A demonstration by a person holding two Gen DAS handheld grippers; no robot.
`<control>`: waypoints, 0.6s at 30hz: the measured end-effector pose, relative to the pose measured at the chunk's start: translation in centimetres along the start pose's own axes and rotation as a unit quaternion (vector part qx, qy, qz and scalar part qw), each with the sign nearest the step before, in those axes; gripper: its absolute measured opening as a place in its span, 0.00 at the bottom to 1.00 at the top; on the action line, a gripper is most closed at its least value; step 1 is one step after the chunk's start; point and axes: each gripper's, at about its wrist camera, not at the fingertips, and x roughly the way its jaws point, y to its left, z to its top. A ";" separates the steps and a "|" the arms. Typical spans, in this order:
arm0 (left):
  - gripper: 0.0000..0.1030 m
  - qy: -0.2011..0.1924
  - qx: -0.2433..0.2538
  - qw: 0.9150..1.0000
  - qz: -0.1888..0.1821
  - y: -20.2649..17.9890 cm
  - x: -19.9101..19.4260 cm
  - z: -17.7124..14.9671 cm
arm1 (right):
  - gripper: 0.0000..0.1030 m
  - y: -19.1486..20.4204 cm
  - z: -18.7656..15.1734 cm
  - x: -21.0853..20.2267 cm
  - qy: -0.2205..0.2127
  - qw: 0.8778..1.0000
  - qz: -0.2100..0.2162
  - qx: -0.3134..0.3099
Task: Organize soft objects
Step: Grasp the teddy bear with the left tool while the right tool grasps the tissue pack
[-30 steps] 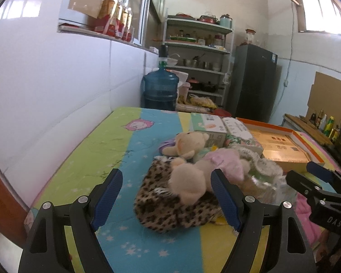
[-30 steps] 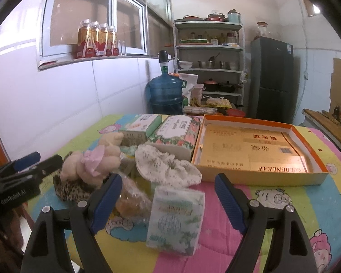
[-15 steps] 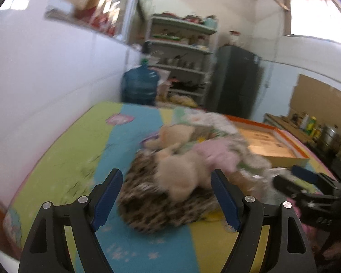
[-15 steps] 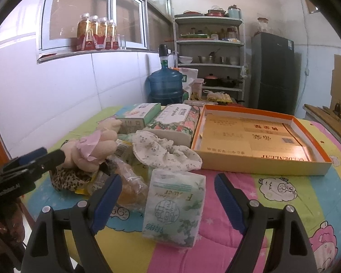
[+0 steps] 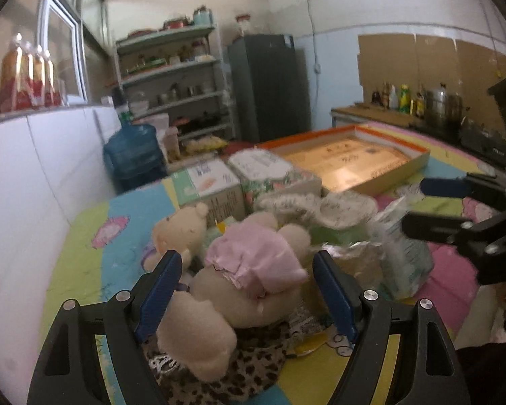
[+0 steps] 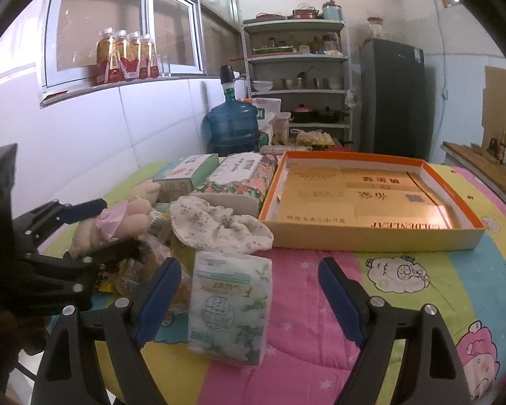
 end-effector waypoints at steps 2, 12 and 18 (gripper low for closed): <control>0.79 0.013 -0.006 1.000 -0.004 0.4 0.8 -0.2 | 0.81 -0.3 -0.1 0.2 0.007 1.000 0.004 0.003; 0.59 0.009 -0.048 0.999 -0.008 1.1 0.6 -1.3 | 0.79 0.2 -1.7 2.4 0.061 0.998 0.017 -0.002; 0.50 -0.008 -0.079 0.997 -0.021 1.5 -0.3 -1.7 | 0.46 0.1 -1.9 2.0 0.063 0.998 0.016 -0.003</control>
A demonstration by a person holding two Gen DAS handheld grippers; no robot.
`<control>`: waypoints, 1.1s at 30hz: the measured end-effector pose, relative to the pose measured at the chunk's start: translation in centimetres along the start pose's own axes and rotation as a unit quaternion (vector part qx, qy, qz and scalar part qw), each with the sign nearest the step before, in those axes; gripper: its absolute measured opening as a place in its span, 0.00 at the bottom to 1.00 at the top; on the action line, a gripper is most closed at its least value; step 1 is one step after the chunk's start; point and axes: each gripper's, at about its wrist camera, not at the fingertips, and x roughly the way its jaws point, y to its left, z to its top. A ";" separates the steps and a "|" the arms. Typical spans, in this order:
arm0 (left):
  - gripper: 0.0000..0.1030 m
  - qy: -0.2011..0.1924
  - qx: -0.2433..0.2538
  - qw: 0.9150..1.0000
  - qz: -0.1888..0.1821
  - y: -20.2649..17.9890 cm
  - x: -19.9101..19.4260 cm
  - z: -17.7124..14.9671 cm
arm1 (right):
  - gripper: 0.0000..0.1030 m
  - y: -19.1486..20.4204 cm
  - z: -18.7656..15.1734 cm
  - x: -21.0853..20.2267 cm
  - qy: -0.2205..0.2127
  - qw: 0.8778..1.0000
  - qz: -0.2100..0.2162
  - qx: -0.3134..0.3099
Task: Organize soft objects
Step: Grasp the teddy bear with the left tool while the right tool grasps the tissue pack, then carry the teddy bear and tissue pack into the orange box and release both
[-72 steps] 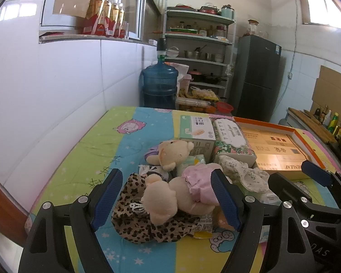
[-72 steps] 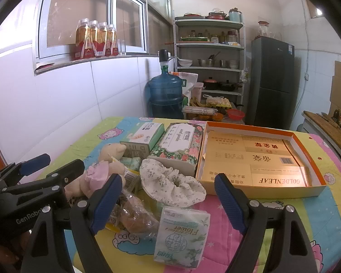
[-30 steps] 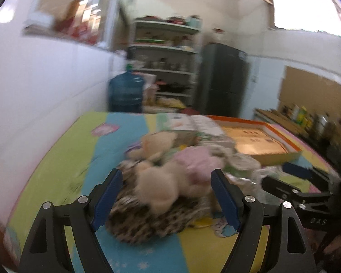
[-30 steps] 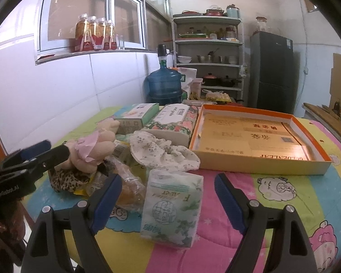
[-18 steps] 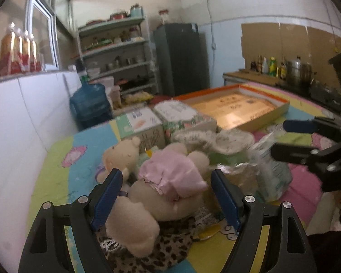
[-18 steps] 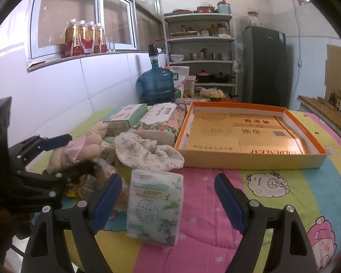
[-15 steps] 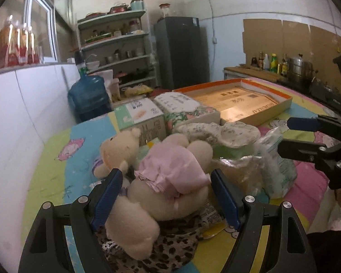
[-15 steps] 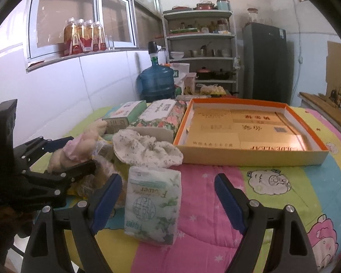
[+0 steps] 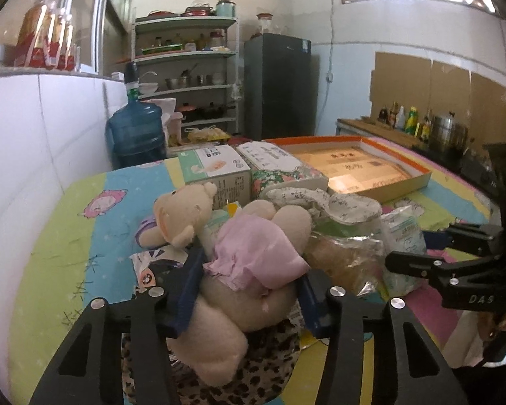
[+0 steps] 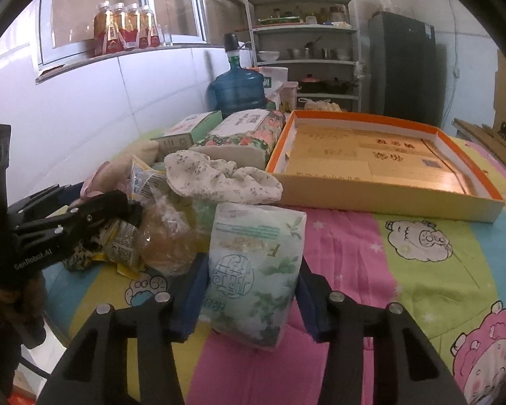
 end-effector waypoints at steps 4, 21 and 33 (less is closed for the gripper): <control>0.47 -0.014 -0.018 1.000 0.000 0.4 -0.9 0.0 | 0.44 -0.1 0.1 -0.7 -0.010 1.000 0.007 0.003; 0.44 -0.073 -0.046 0.996 -0.010 -1.9 -4.9 4.0 | 0.44 -3.5 2.7 -4.9 -0.084 0.996 -0.017 0.026; 0.44 -0.070 -0.058 0.994 -0.063 -8.6 -0.7 9.2 | 0.44 -10.3 5.3 -6.7 -0.131 0.988 -0.060 0.048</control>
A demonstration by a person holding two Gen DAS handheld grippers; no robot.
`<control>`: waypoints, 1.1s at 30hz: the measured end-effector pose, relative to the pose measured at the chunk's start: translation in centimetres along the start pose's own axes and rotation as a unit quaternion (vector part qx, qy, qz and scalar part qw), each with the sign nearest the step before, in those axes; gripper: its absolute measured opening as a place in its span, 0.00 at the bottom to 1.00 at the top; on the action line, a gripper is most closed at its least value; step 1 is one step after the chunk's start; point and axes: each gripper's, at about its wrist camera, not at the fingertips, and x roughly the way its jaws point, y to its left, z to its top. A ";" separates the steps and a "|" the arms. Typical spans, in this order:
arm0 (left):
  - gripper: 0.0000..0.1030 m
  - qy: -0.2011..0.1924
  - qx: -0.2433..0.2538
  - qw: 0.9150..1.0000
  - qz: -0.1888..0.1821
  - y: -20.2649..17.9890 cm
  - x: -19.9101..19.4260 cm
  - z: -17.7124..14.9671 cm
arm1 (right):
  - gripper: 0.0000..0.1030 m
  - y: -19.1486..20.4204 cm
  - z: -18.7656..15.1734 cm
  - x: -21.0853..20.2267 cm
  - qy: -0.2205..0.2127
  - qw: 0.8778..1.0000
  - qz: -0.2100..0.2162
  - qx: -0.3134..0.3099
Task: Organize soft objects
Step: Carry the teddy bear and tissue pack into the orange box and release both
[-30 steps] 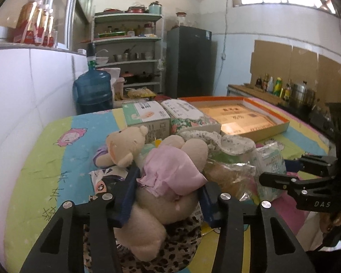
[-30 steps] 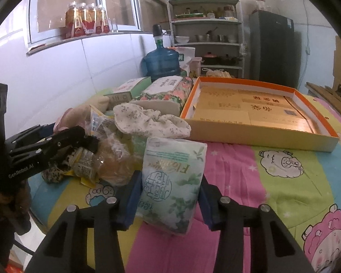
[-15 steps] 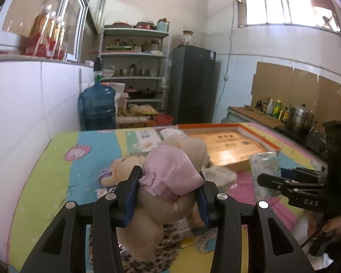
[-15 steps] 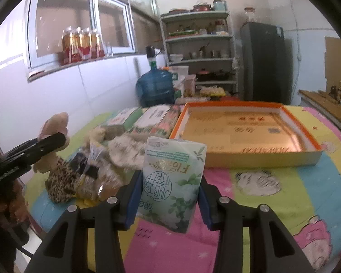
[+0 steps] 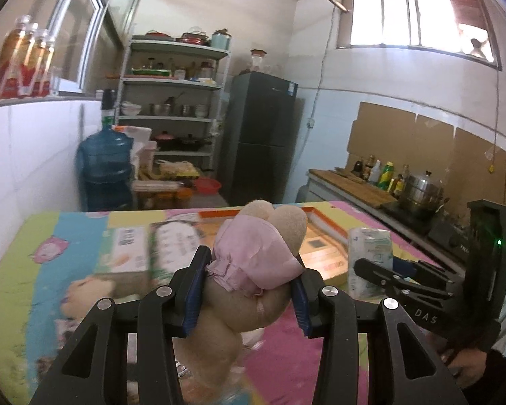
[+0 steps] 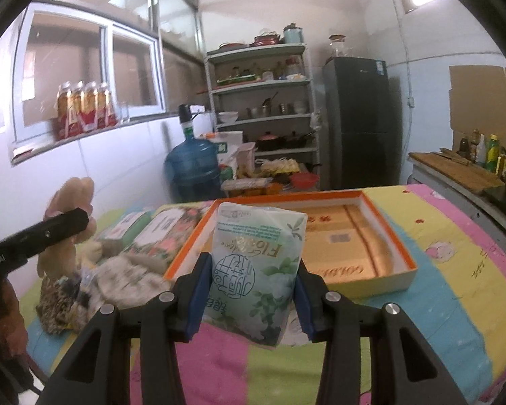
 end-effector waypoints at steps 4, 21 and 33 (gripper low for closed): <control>0.44 0.005 -0.009 1.000 0.003 -1.8 2.9 1.2 | 0.44 -2.1 1.3 0.5 -0.014 1.000 -0.006 0.001; 0.44 0.042 -0.041 0.997 0.040 -6.8 15.4 2.7 | 0.44 -9.7 4.5 6.1 0.004 1.000 -0.003 -0.014; 0.45 0.093 -0.052 0.991 0.078 -7.2 22.7 1.8 | 0.44 -12.0 4.5 11.8 0.075 0.997 0.017 -0.002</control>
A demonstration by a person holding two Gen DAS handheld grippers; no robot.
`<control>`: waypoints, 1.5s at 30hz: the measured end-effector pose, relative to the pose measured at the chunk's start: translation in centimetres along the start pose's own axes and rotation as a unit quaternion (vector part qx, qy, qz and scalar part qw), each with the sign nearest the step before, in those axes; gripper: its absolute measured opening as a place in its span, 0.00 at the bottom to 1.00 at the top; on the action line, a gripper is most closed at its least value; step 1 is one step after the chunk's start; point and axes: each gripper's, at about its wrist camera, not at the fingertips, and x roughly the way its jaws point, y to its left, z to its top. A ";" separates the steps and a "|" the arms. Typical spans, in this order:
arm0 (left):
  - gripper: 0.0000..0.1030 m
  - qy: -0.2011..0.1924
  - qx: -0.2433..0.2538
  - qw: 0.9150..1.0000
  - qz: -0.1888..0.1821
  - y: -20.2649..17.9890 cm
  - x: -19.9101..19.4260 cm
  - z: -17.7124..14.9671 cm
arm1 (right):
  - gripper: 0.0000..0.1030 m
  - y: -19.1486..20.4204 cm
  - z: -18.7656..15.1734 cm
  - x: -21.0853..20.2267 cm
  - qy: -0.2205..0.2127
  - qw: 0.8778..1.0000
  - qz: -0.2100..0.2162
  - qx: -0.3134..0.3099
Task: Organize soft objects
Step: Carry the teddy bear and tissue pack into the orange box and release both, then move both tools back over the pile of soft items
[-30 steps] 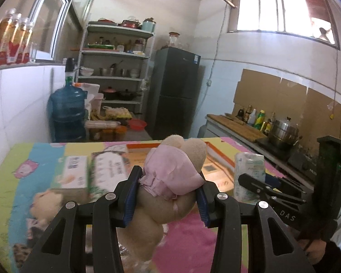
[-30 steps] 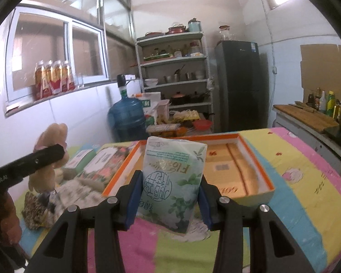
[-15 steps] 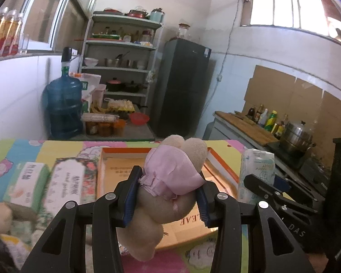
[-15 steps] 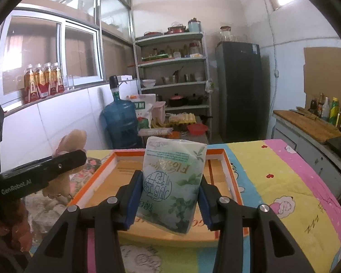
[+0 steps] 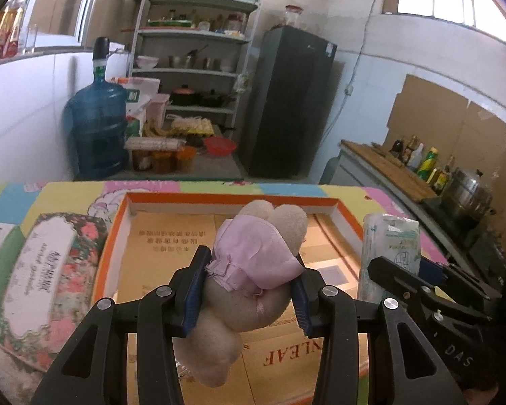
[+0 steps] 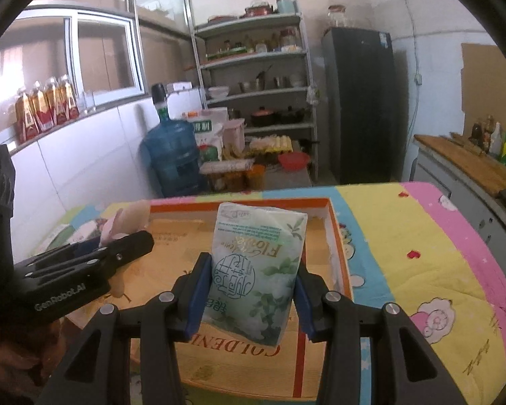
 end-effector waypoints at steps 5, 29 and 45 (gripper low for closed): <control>0.46 0.021 -0.004 1.000 0.010 0.2 2.3 -0.5 | 0.45 -0.4 -0.5 1.7 0.029 0.999 0.013 0.008; 0.73 -0.004 0.008 1.000 0.003 0.3 -0.8 -0.7 | 0.67 -0.2 -0.8 0.3 0.018 0.999 -0.028 0.013; 0.73 -0.066 0.034 0.997 0.003 2.2 -11.1 -1.9 | 0.67 5.7 -1.0 -5.8 -0.037 0.999 0.004 0.011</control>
